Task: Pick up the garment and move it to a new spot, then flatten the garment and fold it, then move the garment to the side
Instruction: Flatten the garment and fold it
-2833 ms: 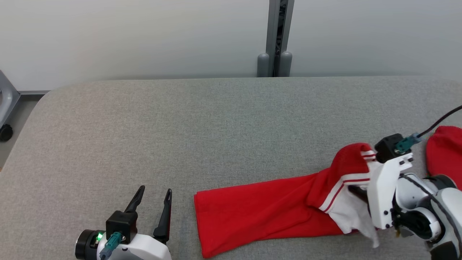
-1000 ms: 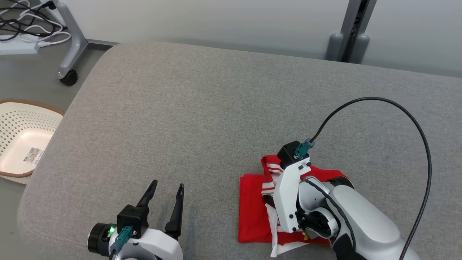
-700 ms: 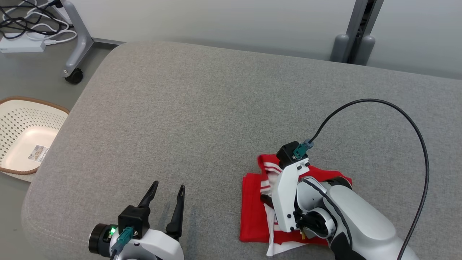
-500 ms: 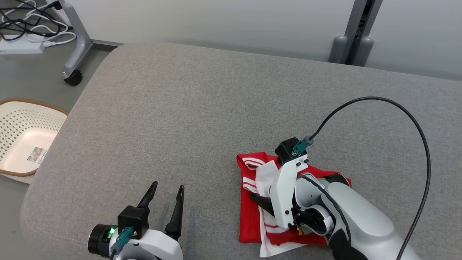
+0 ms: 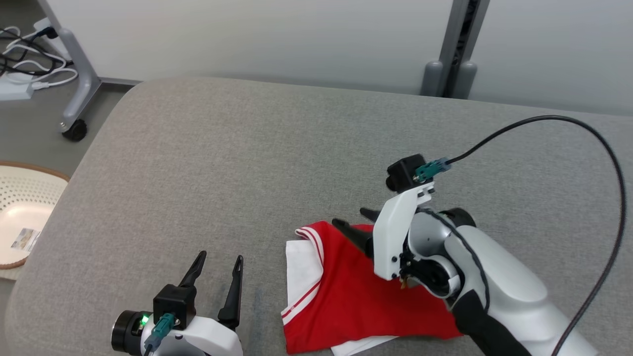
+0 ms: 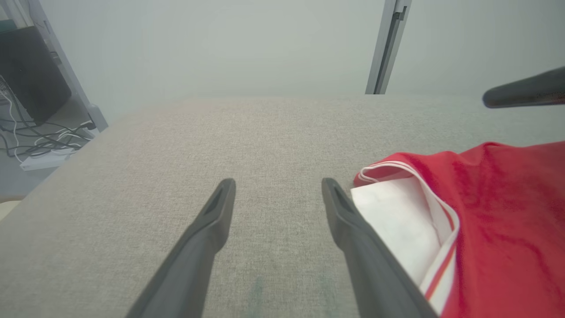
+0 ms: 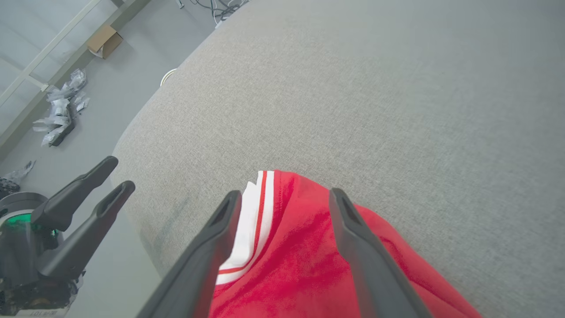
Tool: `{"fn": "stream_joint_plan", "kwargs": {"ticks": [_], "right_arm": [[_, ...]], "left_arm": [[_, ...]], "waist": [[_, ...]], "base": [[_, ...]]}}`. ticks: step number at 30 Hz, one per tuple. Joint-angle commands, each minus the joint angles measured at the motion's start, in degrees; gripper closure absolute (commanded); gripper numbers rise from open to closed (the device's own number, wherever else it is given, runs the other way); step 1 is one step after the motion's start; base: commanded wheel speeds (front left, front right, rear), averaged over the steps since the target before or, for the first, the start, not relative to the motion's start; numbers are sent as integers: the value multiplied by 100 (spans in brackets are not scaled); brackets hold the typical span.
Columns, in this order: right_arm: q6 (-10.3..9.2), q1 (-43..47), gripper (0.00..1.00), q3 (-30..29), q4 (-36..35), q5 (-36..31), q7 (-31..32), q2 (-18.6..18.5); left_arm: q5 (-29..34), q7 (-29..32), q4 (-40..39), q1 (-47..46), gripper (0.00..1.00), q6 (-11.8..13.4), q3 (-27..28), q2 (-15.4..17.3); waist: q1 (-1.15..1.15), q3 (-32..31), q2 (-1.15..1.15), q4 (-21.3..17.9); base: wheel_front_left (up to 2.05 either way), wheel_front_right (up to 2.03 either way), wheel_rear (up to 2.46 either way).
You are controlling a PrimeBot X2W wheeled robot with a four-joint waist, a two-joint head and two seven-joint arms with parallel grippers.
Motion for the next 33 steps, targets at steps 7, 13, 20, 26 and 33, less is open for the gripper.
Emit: {"fn": "stream_joint_plan", "kwargs": {"ticks": [7, 13, 20, 26, 33], "right_arm": [[1, -4, 0, -425, -254, -522, -876, -525], [1, 396, 0, -997, -728, -993, -1782, -952], [1, 1225, 0, -1589, -1344, -1580, -2678, -1334], [1, 2022, 0, -2154, -1639, -2032, -3365, -1317], [1, 2847, 0, -2899, -1783, -2337, -3870, -896]], "left_arm": [[121, -19, -95, 68, 0, -57, 142, 24], [148, -19, -186, 78, 0, -62, 208, 24], [163, -19, -351, 115, 0, -50, 266, 25], [161, -19, -443, 147, 0, -55, 321, 24], [178, -19, -576, 211, 0, -45, 348, 24]], "waist": [[0, -128, 0, -286], [0, -157, 0, -481], [0, -160, 0, -643], [0, -179, 0, -730], [0, -167, 0, -789]], "base": [[0, 0, 0], [0, 0, 0], [0, 0, 0], [0, 0, 0], [0, 0, 0]]}}
